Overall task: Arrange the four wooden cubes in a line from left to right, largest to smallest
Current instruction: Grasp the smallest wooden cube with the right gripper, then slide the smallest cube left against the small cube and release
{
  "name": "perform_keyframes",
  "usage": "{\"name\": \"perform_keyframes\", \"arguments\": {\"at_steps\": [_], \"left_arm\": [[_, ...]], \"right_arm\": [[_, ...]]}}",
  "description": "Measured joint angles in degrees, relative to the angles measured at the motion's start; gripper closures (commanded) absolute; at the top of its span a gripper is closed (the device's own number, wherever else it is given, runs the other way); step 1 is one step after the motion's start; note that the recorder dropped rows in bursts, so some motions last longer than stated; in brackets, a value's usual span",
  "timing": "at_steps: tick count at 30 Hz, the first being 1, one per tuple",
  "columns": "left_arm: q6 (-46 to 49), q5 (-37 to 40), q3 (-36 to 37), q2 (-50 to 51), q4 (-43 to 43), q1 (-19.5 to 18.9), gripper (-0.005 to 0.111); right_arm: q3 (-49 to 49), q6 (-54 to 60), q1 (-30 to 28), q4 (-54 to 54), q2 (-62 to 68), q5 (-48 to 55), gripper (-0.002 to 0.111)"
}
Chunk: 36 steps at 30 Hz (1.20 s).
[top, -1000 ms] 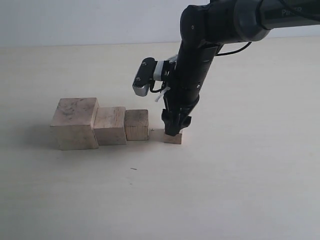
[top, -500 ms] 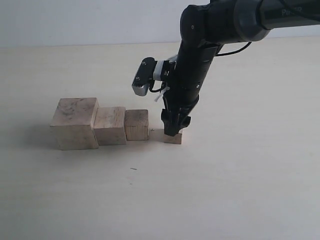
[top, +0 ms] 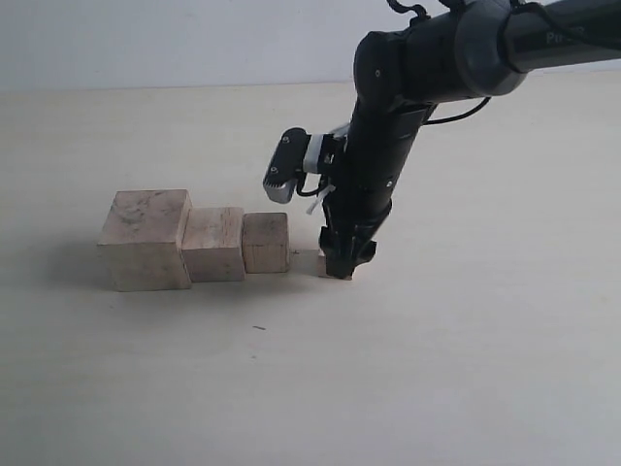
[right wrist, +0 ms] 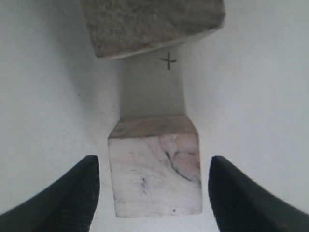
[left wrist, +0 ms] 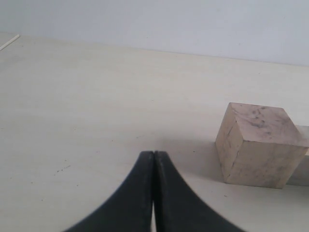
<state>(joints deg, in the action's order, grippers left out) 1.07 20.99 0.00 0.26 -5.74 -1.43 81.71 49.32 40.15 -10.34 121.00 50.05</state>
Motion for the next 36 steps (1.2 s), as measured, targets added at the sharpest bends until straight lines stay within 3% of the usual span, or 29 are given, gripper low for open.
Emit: {"name": "perform_keyframes", "arguments": {"at_steps": [5,9,12,14,19,25,31,36], "left_arm": [[0.0,0.0,0.0,0.0,0.0,0.0,0.107],[0.0,0.0,0.0,0.0,0.0,0.0,0.107],[0.0,0.0,0.0,0.0,0.0,0.0,0.107],[0.0,0.0,0.0,0.0,0.0,0.0,0.107],[0.0,0.0,0.0,0.0,0.0,0.0,0.107],[0.0,0.0,0.0,0.0,0.0,0.0,0.107],[0.0,0.0,0.0,0.0,0.0,0.0,0.107],[0.0,0.0,0.0,0.0,0.0,0.0,0.107]], "right_arm": [[-0.9,0.0,0.0,0.2,0.0,-1.2,0.050],[-0.9,0.0,0.0,0.2,0.0,-1.6,0.075],[-0.9,0.0,0.0,0.2,0.0,-1.7,0.100],[-0.9,0.0,0.0,0.2,0.0,-1.7,0.108],[-0.9,0.7,0.0,0.2,0.0,-2.2,0.108],[-0.9,8.8,0.0,-0.3,0.0,-7.0,0.108],[-0.9,21.1,0.0,-8.0,0.0,-8.3,0.108],[-0.9,24.4,0.0,-8.7,0.0,-8.3,0.108]]}}
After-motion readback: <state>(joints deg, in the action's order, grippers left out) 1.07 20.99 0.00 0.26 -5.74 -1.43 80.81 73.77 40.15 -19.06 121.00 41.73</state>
